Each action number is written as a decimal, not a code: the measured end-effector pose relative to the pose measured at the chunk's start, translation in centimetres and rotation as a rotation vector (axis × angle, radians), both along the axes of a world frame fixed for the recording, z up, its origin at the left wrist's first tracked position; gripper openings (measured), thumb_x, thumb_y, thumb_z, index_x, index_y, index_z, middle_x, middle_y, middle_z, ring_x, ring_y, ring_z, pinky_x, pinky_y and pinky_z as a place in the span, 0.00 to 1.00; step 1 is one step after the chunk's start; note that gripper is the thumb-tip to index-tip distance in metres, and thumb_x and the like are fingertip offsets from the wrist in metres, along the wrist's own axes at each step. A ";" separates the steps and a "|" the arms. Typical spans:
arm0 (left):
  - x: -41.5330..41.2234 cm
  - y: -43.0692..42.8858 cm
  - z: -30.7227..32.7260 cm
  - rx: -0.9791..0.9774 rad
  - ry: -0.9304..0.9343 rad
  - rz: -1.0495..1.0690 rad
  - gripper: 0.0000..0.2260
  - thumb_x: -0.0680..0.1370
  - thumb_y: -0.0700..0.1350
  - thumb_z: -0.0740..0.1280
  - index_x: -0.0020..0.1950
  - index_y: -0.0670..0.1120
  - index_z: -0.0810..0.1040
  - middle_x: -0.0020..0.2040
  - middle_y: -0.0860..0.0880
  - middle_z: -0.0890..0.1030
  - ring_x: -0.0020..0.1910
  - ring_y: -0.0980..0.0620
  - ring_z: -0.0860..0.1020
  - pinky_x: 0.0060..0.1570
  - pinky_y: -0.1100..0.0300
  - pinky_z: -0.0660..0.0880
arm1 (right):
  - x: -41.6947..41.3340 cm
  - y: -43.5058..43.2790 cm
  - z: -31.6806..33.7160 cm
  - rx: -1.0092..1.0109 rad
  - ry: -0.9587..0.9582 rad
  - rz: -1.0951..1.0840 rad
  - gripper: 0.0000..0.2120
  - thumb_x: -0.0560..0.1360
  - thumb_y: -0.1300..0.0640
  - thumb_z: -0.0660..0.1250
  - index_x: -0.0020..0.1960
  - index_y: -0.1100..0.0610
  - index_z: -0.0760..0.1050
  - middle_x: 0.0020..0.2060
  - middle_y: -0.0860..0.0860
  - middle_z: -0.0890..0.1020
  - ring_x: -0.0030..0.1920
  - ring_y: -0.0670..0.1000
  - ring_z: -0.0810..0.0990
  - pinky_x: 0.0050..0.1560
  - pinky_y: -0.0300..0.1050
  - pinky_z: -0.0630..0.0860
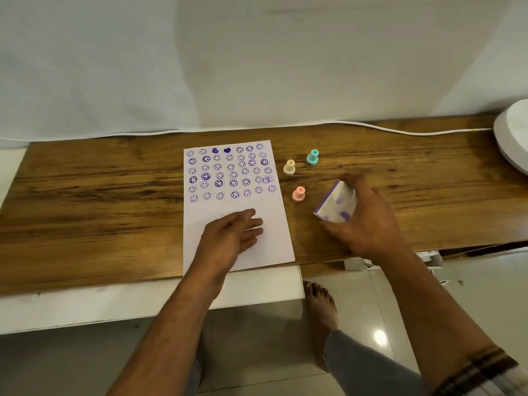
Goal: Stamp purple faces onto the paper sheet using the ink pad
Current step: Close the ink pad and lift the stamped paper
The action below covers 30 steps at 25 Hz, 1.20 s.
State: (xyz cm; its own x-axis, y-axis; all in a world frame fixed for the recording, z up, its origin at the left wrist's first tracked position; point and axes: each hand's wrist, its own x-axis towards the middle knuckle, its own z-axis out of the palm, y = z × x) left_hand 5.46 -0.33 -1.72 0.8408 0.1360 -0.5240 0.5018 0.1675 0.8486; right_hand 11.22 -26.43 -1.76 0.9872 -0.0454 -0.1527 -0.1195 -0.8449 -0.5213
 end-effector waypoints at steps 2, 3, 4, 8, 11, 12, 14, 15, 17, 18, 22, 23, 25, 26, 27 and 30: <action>0.1 0.4 -0.1 0.040 -0.018 0.048 0.12 0.83 0.47 0.66 0.62 0.46 0.83 0.55 0.47 0.88 0.53 0.50 0.87 0.61 0.51 0.81 | 0.3 0.2 -0.6 -0.068 0.068 -0.009 0.49 0.65 0.44 0.84 0.77 0.43 0.59 0.69 0.53 0.73 0.68 0.59 0.73 0.61 0.63 0.80; 0.1 0.5 -0.2 0.056 -0.024 0.060 0.11 0.83 0.46 0.66 0.62 0.46 0.84 0.54 0.47 0.88 0.53 0.51 0.87 0.60 0.51 0.81 | 0.4 0.2 -0.8 -0.080 0.098 0.002 0.49 0.65 0.43 0.83 0.77 0.43 0.58 0.70 0.53 0.73 0.68 0.59 0.73 0.63 0.64 0.79; 0.1 0.6 -0.4 0.074 -0.029 0.064 0.11 0.83 0.46 0.66 0.62 0.46 0.84 0.54 0.47 0.88 0.53 0.51 0.87 0.60 0.52 0.81 | 0.4 0.3 -1.0 -0.076 0.120 0.009 0.49 0.66 0.43 0.83 0.77 0.42 0.58 0.70 0.53 0.73 0.69 0.59 0.73 0.64 0.65 0.78; 0.0 1.1 -1.1 0.139 -0.050 0.057 0.11 0.83 0.46 0.66 0.63 0.48 0.83 0.56 0.48 0.87 0.54 0.52 0.86 0.61 0.51 0.81 | 0.5 0.2 -1.0 -0.086 0.180 0.019 0.49 0.68 0.44 0.82 0.80 0.44 0.57 0.74 0.54 0.71 0.71 0.60 0.71 0.67 0.65 0.75; 0.0 1.3 -1.1 0.248 -0.078 0.054 0.11 0.82 0.45 0.67 0.63 0.49 0.83 0.56 0.49 0.87 0.54 0.51 0.86 0.62 0.48 0.80 | 0.2 0.5 -0.6 -0.162 0.145 0.049 0.50 0.69 0.42 0.80 0.82 0.47 0.55 0.78 0.53 0.66 0.76 0.60 0.65 0.73 0.65 0.69; 0.0 1.4 -1.0 0.340 -0.101 0.062 0.11 0.82 0.46 0.68 0.63 0.50 0.84 0.56 0.50 0.86 0.55 0.51 0.85 0.62 0.48 0.80 | 0.0 0.9 -0.3 -0.183 0.053 0.048 0.47 0.70 0.42 0.80 0.80 0.48 0.59 0.78 0.52 0.67 0.76 0.59 0.65 0.73 0.63 0.69; -0.2 2.0 -0.8 0.584 -0.146 0.108 0.11 0.81 0.47 0.69 0.63 0.51 0.83 0.60 0.50 0.85 0.58 0.50 0.82 0.61 0.51 0.78 | -0.6 2.7 0.2 -0.103 -0.208 0.026 0.32 0.72 0.46 0.79 0.72 0.48 0.72 0.69 0.51 0.77 0.68 0.56 0.74 0.63 0.57 0.75; -0.3 2.4 -0.7 0.712 -0.141 0.140 0.13 0.80 0.48 0.69 0.64 0.51 0.82 0.63 0.49 0.84 0.62 0.49 0.81 0.61 0.52 0.77 | -0.9 4.1 0.3 -0.028 -0.280 0.039 0.24 0.73 0.48 0.78 0.66 0.48 0.77 0.63 0.49 0.81 0.61 0.53 0.77 0.56 0.52 0.77; -0.5 3.4 -0.8 0.890 -0.050 0.143 0.19 0.80 0.51 0.68 0.70 0.48 0.77 0.69 0.46 0.79 0.69 0.44 0.76 0.66 0.48 0.74 | -1.7 7.0 -0.1 0.025 -0.248 0.151 0.16 0.75 0.50 0.76 0.62 0.49 0.81 0.57 0.49 0.83 0.54 0.49 0.78 0.50 0.47 0.75; -0.6 3.7 -0.9 0.923 0.014 0.101 0.23 0.80 0.52 0.68 0.73 0.46 0.73 0.72 0.44 0.77 0.71 0.42 0.73 0.68 0.45 0.72 | -2.1 8.2 -0.8 0.002 -0.194 0.221 0.18 0.77 0.49 0.74 0.65 0.50 0.81 0.59 0.50 0.83 0.56 0.50 0.78 0.52 0.47 0.76; -1.2 3.3 -1.2 0.901 0.092 -0.072 0.34 0.80 0.56 0.66 0.81 0.44 0.59 0.79 0.44 0.69 0.76 0.41 0.67 0.73 0.46 0.67 | -3.0 10.3 -3.2 -0.120 -0.097 0.332 0.26 0.79 0.45 0.71 0.74 0.52 0.75 0.68 0.51 0.77 0.65 0.55 0.73 0.62 0.50 0.75; -1.2 3.0 -1.2 0.893 0.068 -0.087 0.35 0.80 0.57 0.66 0.82 0.45 0.57 0.80 0.46 0.68 0.77 0.43 0.67 0.73 0.47 0.66 | -3.1 10.5 -3.4 -0.143 -0.102 0.330 0.26 0.79 0.44 0.71 0.74 0.52 0.75 0.68 0.51 0.76 0.65 0.55 0.73 0.61 0.51 0.76; -1.1 2.6 -1.2 0.849 0.013 -0.107 0.36 0.80 0.59 0.66 0.83 0.48 0.57 0.79 0.50 0.69 0.76 0.45 0.68 0.70 0.51 0.68 | -3.1 10.8 -3.5 -0.180 -0.112 0.332 0.26 0.79 0.44 0.71 0.74 0.52 0.75 0.69 0.51 0.76 0.65 0.55 0.73 0.60 0.51 0.77; -1.0 2.4 -1.1 0.815 -0.012 -0.098 0.35 0.80 0.59 0.66 0.82 0.49 0.59 0.78 0.51 0.70 0.75 0.46 0.70 0.67 0.54 0.68 | -3.2 10.9 -3.5 -0.193 -0.116 0.339 0.26 0.79 0.44 0.70 0.74 0.52 0.75 0.68 0.52 0.76 0.64 0.56 0.73 0.60 0.51 0.77; -1.0 2.4 -1.0 0.770 -0.040 -0.065 0.33 0.79 0.60 0.67 0.80 0.50 0.61 0.77 0.53 0.73 0.74 0.48 0.71 0.64 0.58 0.68 | -3.2 10.9 -3.5 -0.199 -0.117 0.343 0.25 0.79 0.44 0.70 0.74 0.52 0.75 0.68 0.52 0.76 0.64 0.56 0.73 0.60 0.51 0.77; -0.6 2.9 -0.4 0.557 -0.118 0.157 0.31 0.76 0.56 0.73 0.77 0.55 0.68 0.71 0.59 0.76 0.68 0.57 0.74 0.61 0.59 0.72 | -3.2 10.9 -3.2 -0.188 -0.087 0.342 0.26 0.80 0.44 0.69 0.75 0.52 0.74 0.70 0.51 0.75 0.66 0.56 0.72 0.62 0.51 0.76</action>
